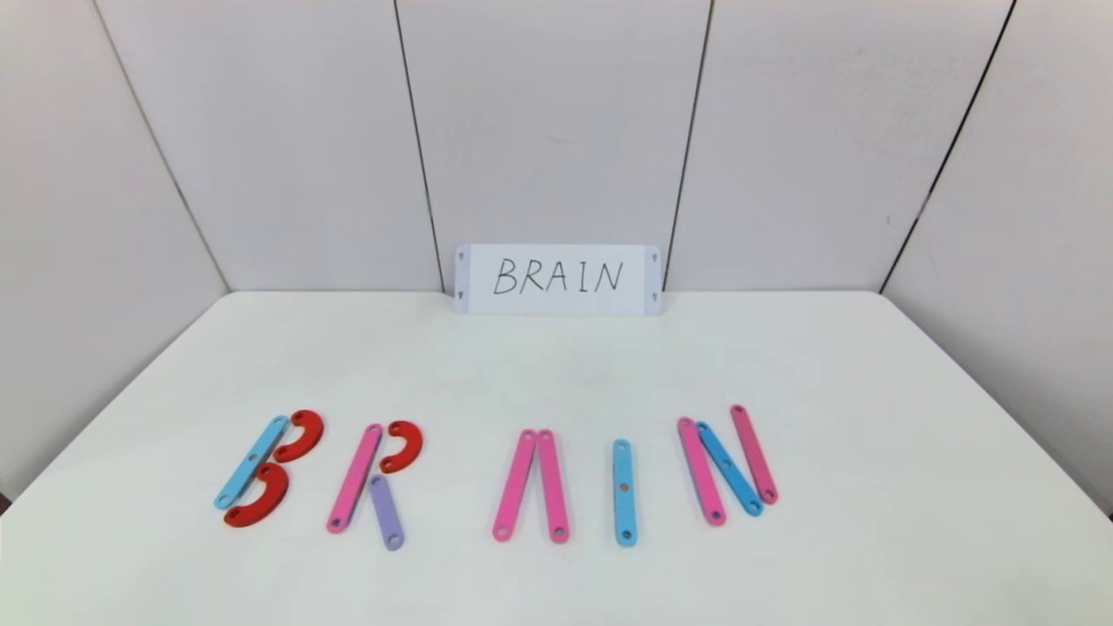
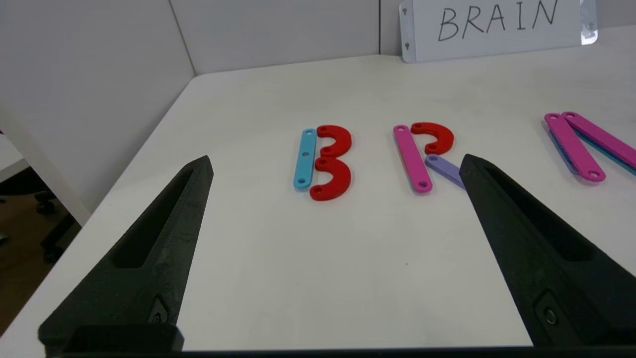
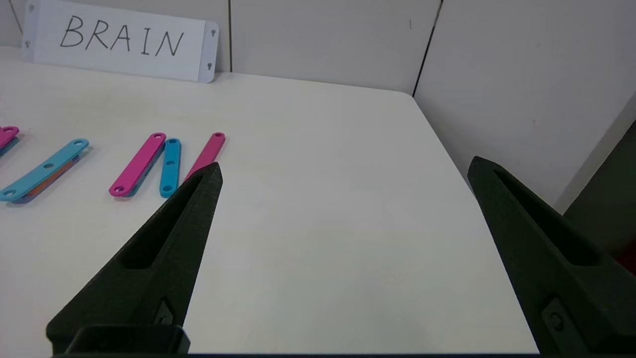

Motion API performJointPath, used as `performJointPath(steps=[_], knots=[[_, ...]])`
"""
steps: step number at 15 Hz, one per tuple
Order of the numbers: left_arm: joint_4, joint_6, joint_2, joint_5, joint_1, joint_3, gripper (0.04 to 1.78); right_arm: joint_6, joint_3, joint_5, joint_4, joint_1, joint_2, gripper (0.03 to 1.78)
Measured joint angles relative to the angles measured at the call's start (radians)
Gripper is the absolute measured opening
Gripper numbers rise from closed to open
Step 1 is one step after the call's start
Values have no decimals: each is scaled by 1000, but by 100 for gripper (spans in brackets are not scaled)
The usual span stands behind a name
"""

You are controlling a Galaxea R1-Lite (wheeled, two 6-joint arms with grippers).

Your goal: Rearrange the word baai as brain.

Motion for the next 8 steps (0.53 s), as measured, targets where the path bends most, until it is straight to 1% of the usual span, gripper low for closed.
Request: performJointPath(steps=[2, 4, 5, 8], knots=[[18, -5, -1, -7, 0, 13, 174, 2, 7, 20, 39, 0, 0, 173], [61, -16, -1, -28, 0, 17, 174, 25, 10, 29, 104, 1, 0, 173], [88, -23, -1, -29, 0, 18, 174, 31, 10, 30, 104, 2, 0, 173], [86, -39, -1, -29, 0, 18, 174, 36, 10, 29, 105, 2, -1, 173]])
